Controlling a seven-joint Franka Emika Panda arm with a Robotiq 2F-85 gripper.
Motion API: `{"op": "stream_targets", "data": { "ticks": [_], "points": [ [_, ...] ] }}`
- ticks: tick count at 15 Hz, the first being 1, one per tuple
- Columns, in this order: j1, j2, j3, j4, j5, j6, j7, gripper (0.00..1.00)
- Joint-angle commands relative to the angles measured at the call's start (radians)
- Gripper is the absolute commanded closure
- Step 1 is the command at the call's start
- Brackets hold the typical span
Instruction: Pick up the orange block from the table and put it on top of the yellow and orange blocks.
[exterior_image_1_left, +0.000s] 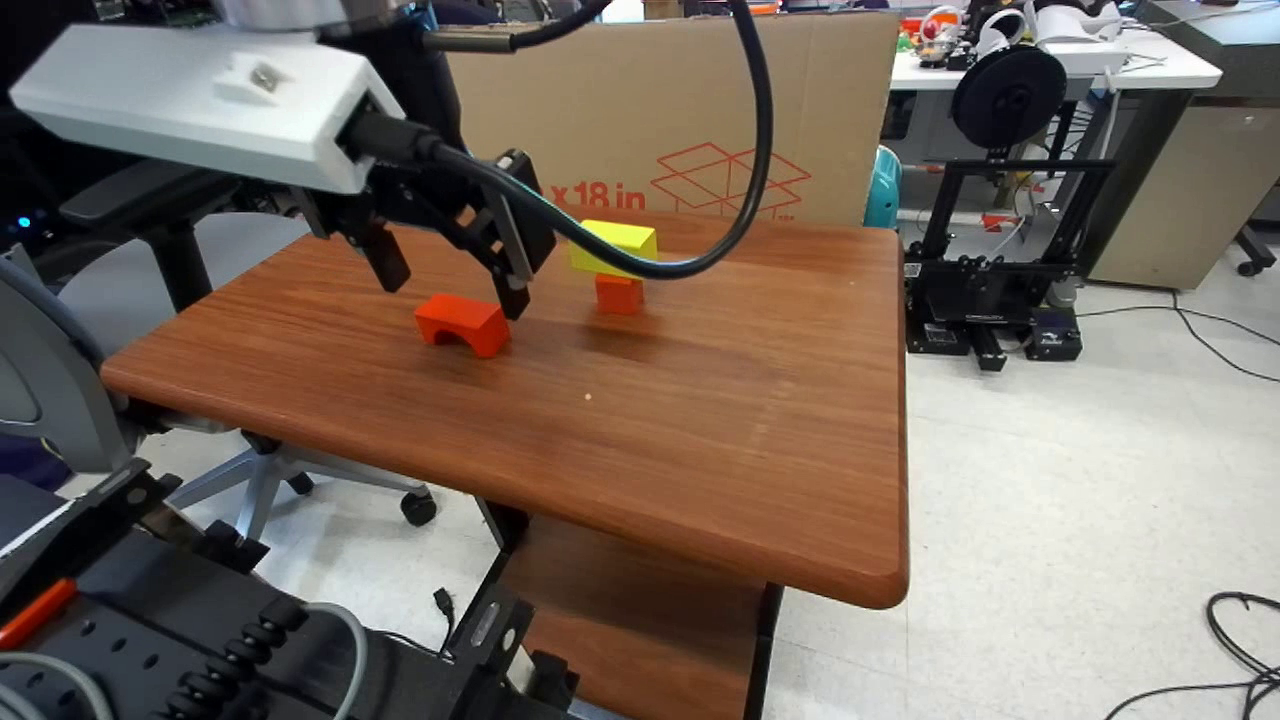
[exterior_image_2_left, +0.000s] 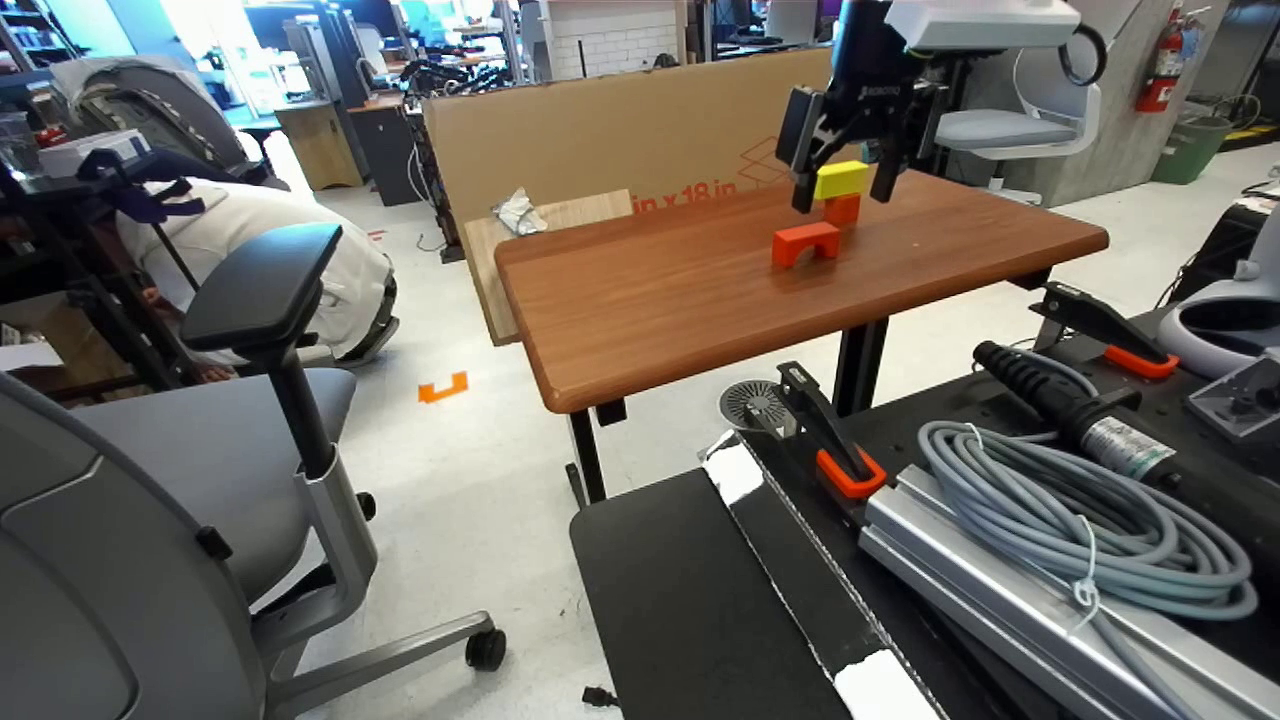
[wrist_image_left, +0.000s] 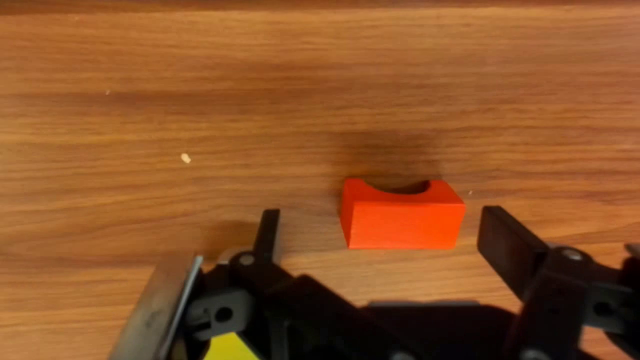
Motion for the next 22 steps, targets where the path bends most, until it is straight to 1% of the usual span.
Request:
{"op": "stream_targets", "data": {
  "ticks": [1,5,10,11,12,14,16,19,22],
  "points": [
    [-0.001,0.070,0.002,0.079,-0.028,-0.047,0.031,0.00],
    [0.022,0.111,-0.001,0.115,-0.058,-0.070,0.057,0.00],
    [0.060,0.133,-0.016,0.136,-0.120,-0.078,0.110,0.00],
    [0.065,0.133,-0.018,0.137,-0.133,-0.079,0.122,0.25],
    [0.069,0.129,-0.021,0.133,-0.144,-0.075,0.132,0.26],
    [0.077,0.114,-0.029,0.121,-0.163,-0.069,0.154,0.42],
    [0.069,0.090,-0.026,0.102,-0.164,-0.073,0.158,0.57],
    [0.037,0.037,-0.008,0.064,-0.145,-0.108,0.116,0.58],
    [0.010,-0.037,-0.021,0.029,-0.139,-0.146,0.096,0.58]
  ]
}}
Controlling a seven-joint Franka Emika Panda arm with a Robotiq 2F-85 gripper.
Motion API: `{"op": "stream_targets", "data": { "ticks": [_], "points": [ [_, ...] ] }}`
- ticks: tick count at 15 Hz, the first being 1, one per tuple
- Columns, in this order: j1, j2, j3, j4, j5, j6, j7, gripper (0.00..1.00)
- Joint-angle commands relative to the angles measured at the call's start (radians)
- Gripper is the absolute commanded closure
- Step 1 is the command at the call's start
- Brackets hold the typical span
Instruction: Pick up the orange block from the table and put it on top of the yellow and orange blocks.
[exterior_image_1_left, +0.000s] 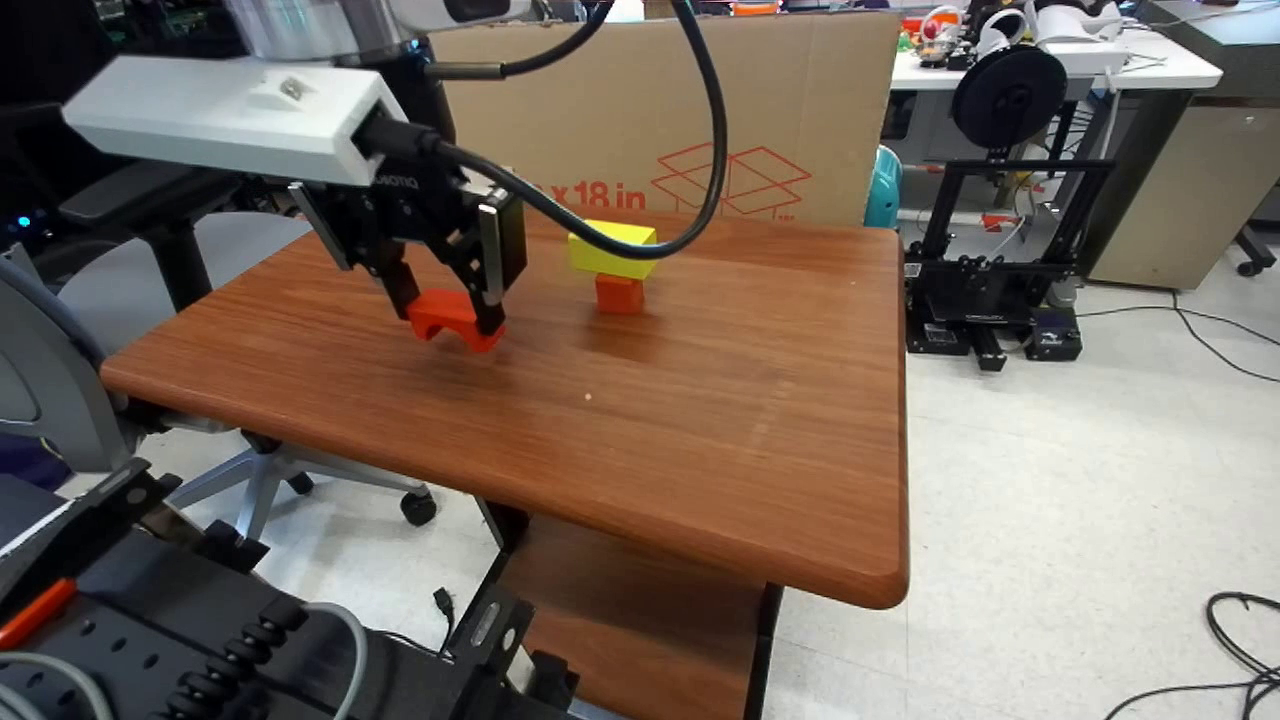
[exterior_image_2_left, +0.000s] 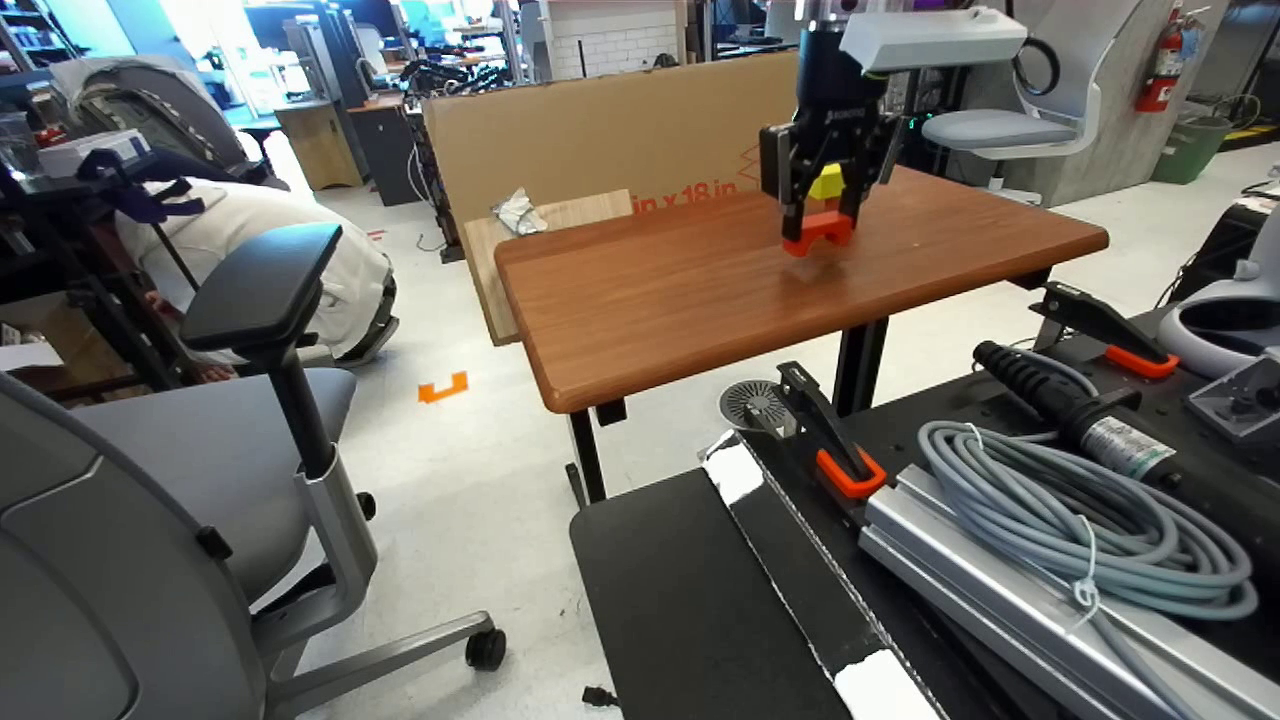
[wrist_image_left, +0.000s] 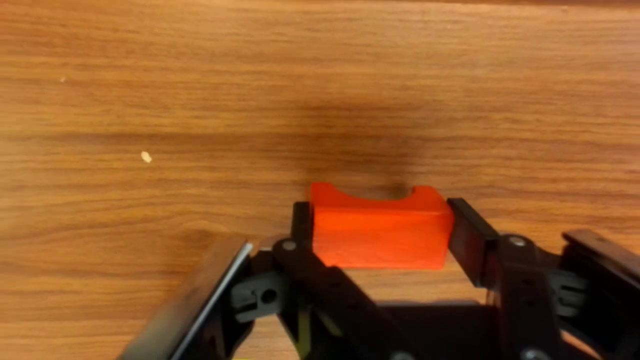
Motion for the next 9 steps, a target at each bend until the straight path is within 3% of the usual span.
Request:
{"op": "stream_targets", "data": {
  "ticks": [1,6,9],
  "points": [
    [-0.040,-0.127,-0.016,-0.065,0.003,-0.062,-0.043,0.58],
    [-0.076,-0.187,-0.084,-0.047,-0.046,-0.114,-0.117,0.58],
    [-0.107,-0.187,-0.098,-0.008,-0.016,-0.143,-0.210,0.58]
  ]
}}
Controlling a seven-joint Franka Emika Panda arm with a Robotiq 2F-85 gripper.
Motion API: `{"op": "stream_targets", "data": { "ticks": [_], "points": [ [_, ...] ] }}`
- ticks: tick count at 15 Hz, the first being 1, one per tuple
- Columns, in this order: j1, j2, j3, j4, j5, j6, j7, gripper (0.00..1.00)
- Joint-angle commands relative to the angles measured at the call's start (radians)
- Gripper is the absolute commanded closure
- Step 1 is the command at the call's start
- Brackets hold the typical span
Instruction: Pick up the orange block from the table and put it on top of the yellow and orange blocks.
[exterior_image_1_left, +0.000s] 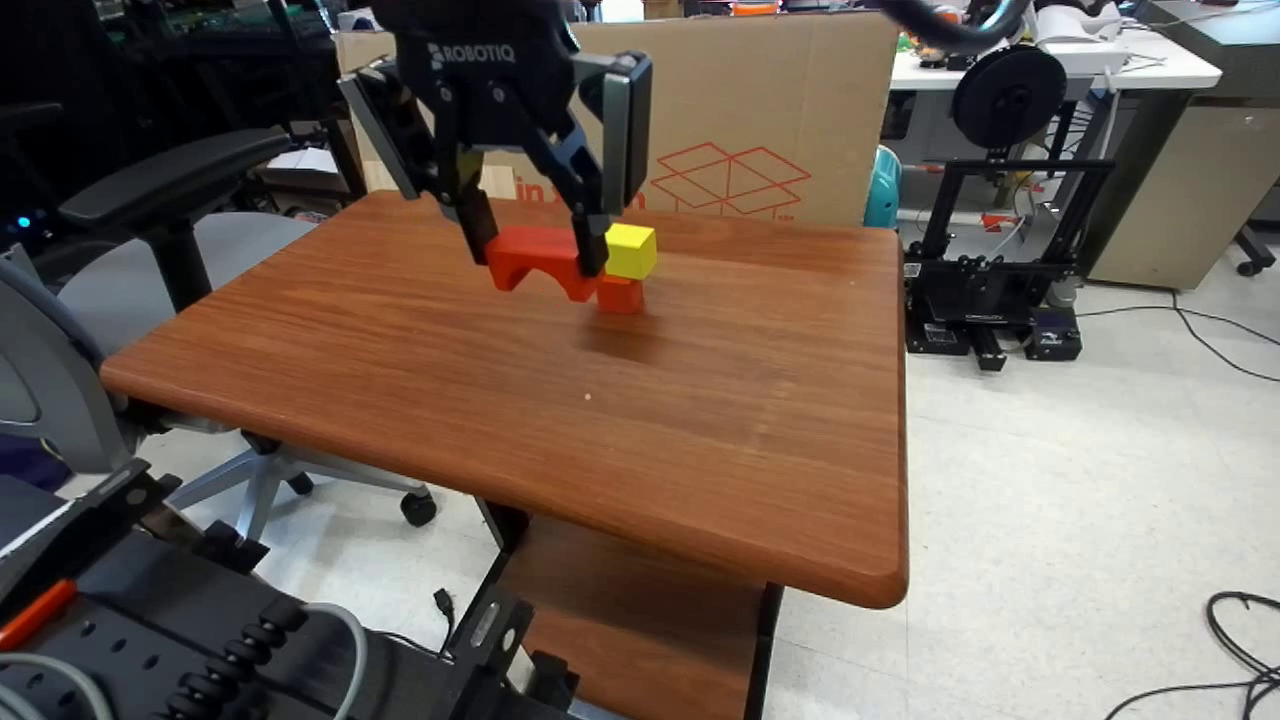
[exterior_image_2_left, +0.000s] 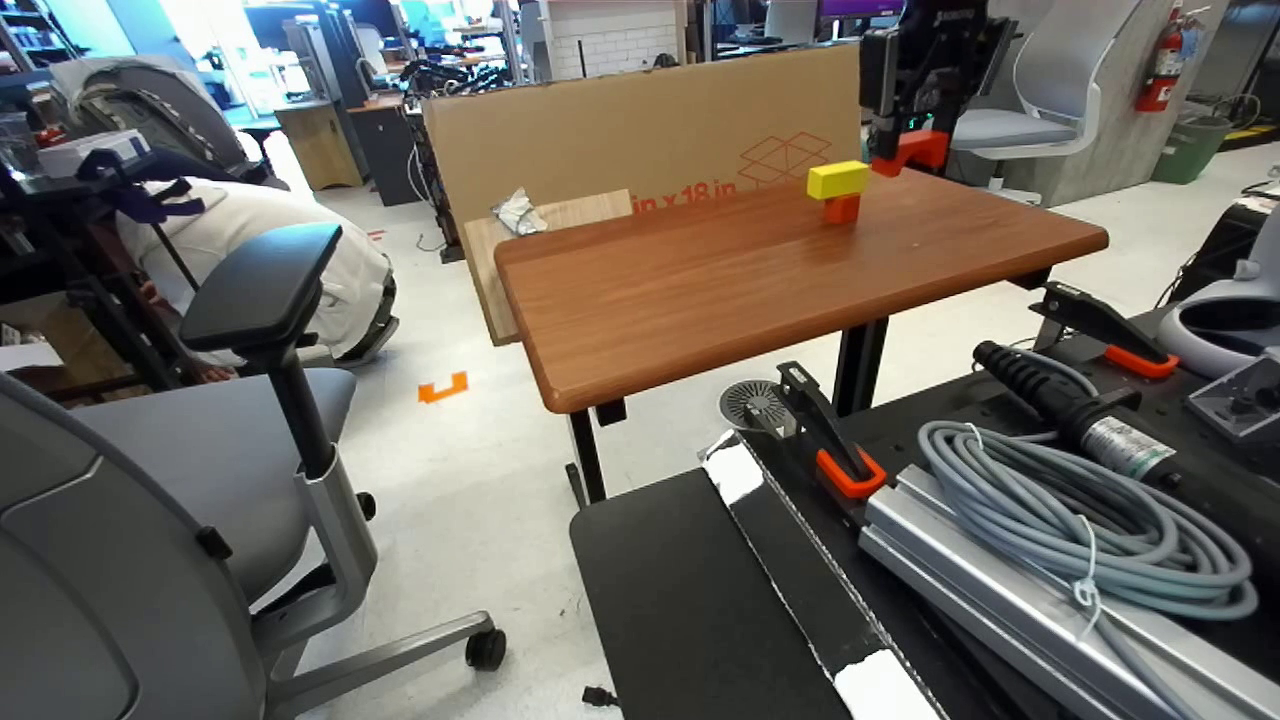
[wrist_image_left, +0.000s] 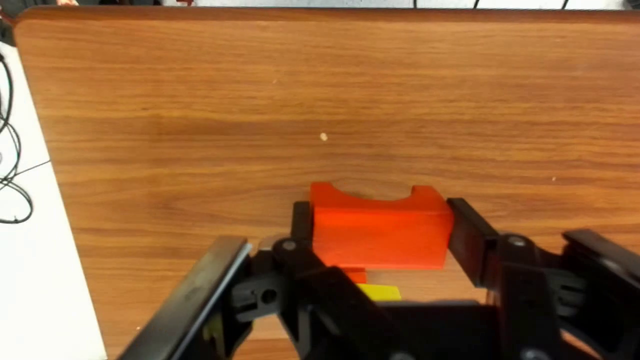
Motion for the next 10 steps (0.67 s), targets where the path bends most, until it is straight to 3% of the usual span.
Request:
{"op": "stream_targets", "data": {
  "ticks": [1,5,10],
  "points": [
    [-0.039,-0.010,-0.009,0.051,0.021,-0.058,-0.111,0.58],
    [-0.065,0.019,-0.004,0.124,0.055,-0.087,-0.196,0.58],
    [-0.060,0.080,0.004,0.229,0.056,-0.159,-0.210,0.58]
  ]
}}
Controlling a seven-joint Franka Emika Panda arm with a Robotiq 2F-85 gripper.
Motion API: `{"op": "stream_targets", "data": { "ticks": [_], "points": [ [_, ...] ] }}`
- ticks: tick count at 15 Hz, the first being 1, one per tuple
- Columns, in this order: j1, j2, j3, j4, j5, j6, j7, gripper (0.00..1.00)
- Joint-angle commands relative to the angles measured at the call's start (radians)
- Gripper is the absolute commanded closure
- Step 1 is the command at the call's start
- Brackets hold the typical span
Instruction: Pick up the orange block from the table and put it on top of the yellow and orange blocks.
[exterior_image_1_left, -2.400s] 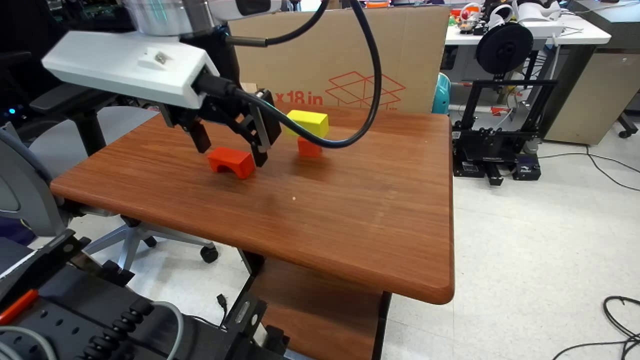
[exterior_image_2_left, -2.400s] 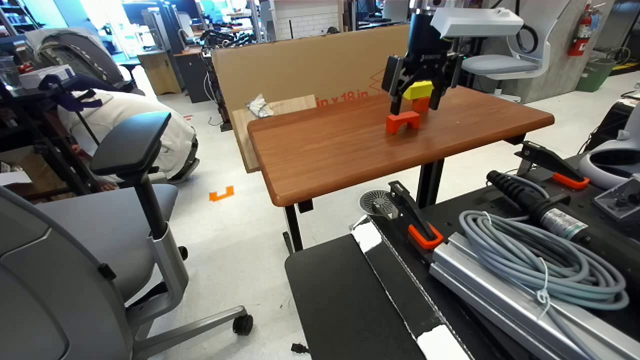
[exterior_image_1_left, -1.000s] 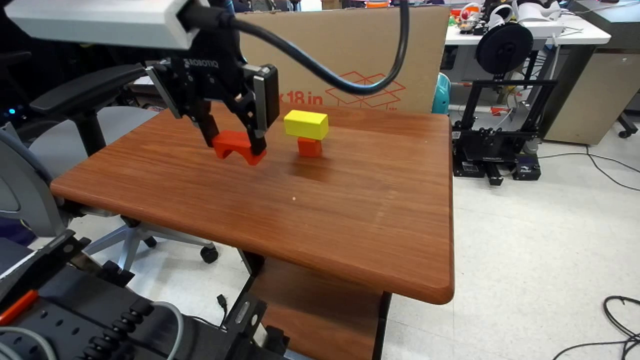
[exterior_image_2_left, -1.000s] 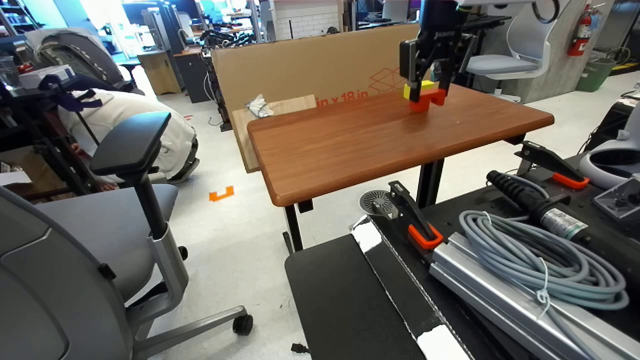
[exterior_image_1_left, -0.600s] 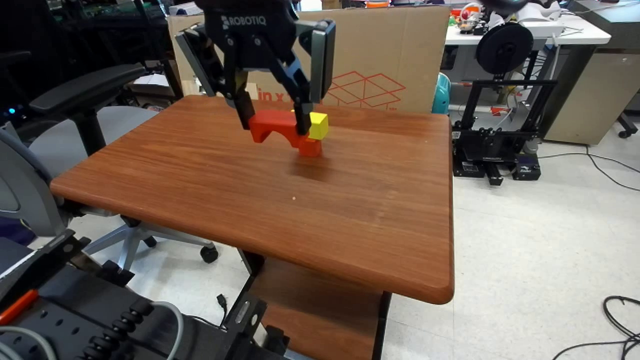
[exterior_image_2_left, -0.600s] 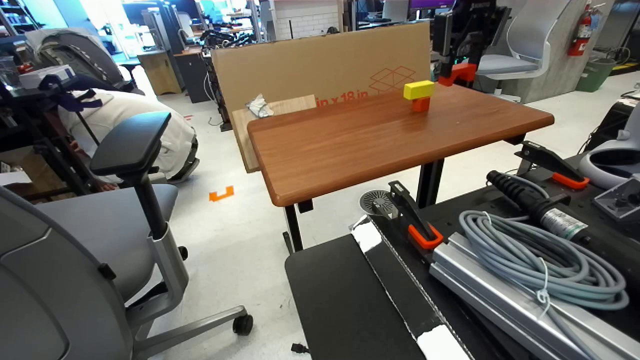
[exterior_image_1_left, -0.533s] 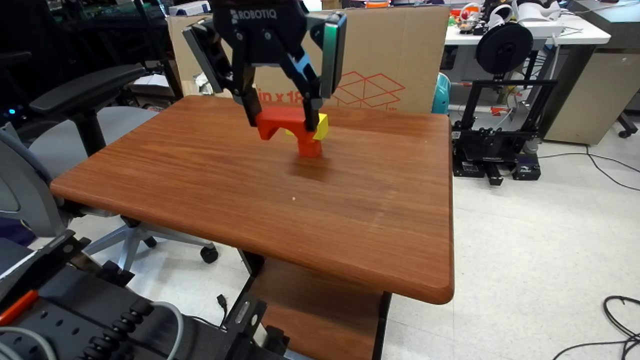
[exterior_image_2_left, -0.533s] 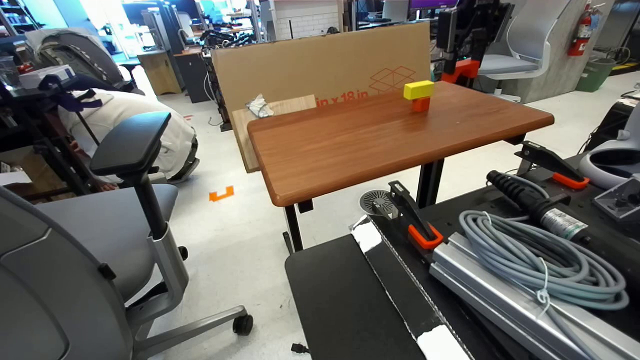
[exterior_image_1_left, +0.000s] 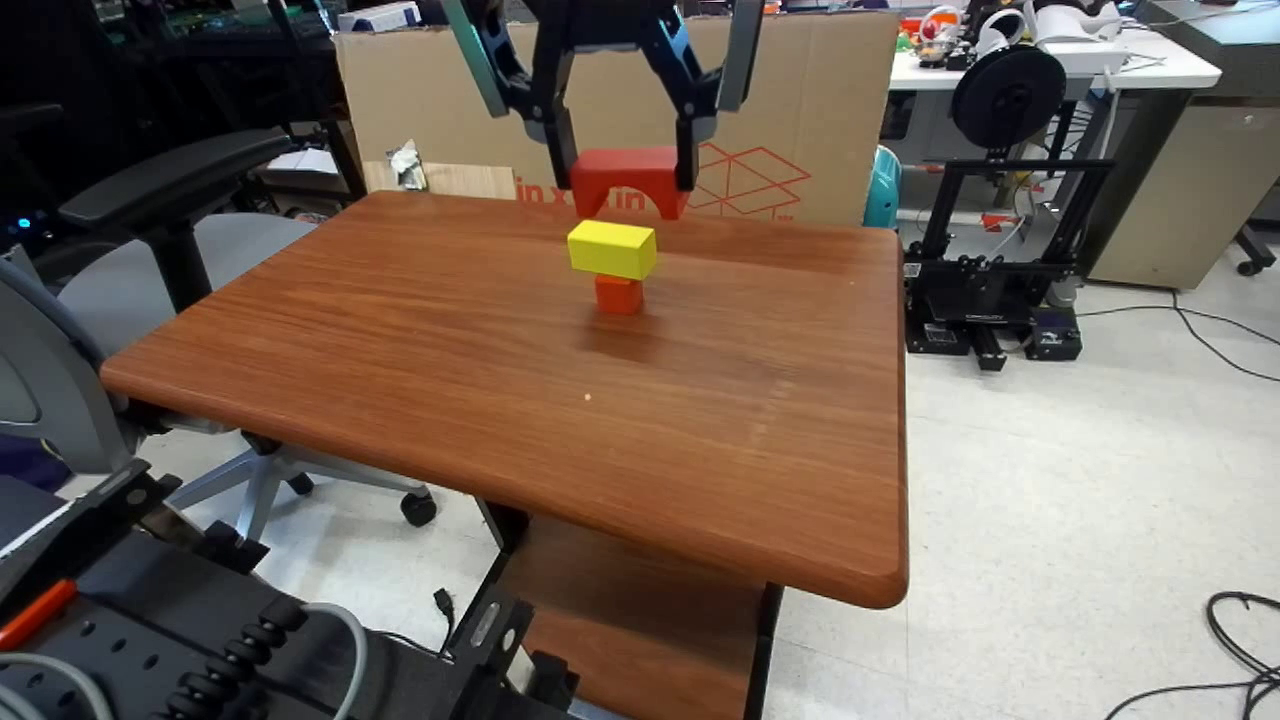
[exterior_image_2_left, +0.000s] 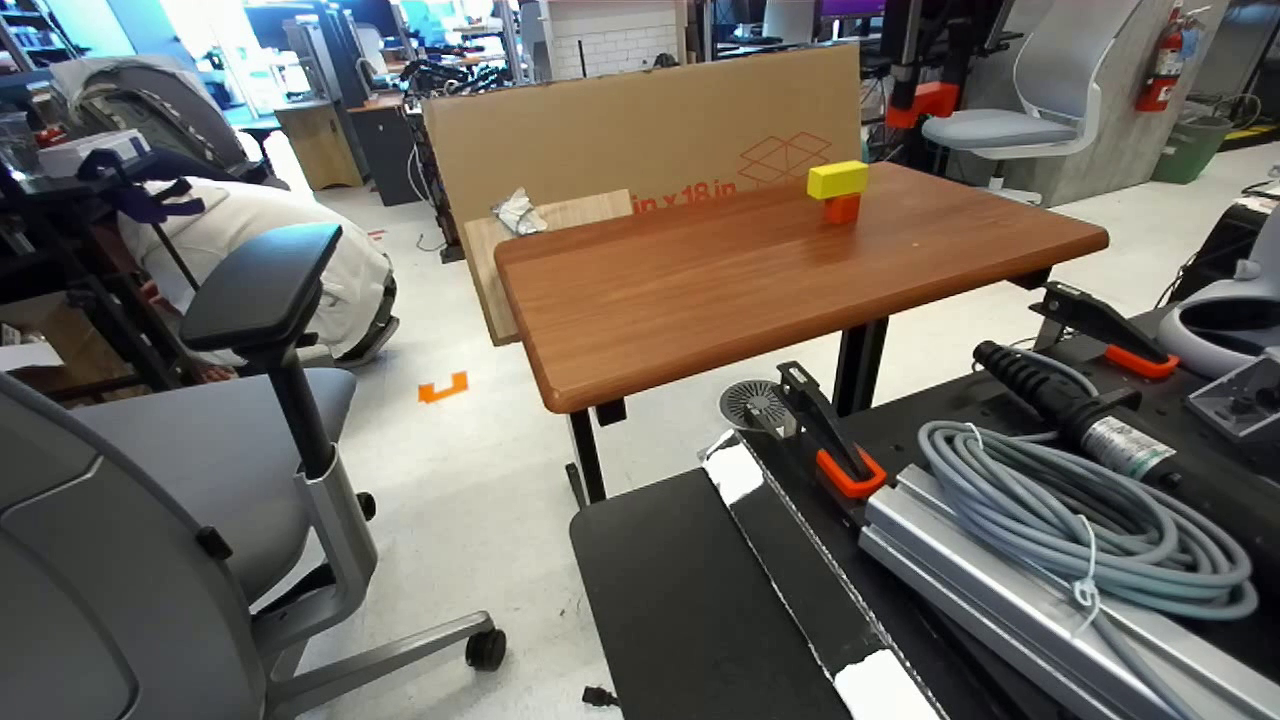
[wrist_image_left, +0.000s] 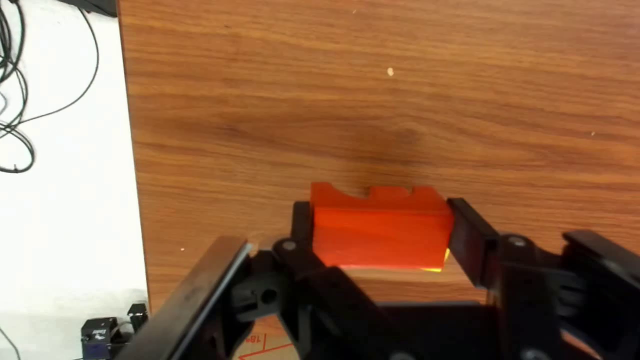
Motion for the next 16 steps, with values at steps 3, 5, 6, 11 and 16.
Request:
{"op": "stream_targets", "data": {
  "ticks": [3,5,6,11,16],
  "points": [
    [-0.007,0.109,0.022,0.150,0.021,-0.118,-0.026,0.58],
    [-0.007,0.149,0.031,0.193,0.022,-0.154,-0.020,0.58],
    [-0.005,0.165,0.036,0.209,0.020,-0.169,-0.014,0.58],
    [0.002,0.177,0.050,0.209,0.008,-0.143,0.019,0.58],
    [0.006,0.189,0.049,0.206,-0.002,-0.138,0.031,0.58]
  ]
}}
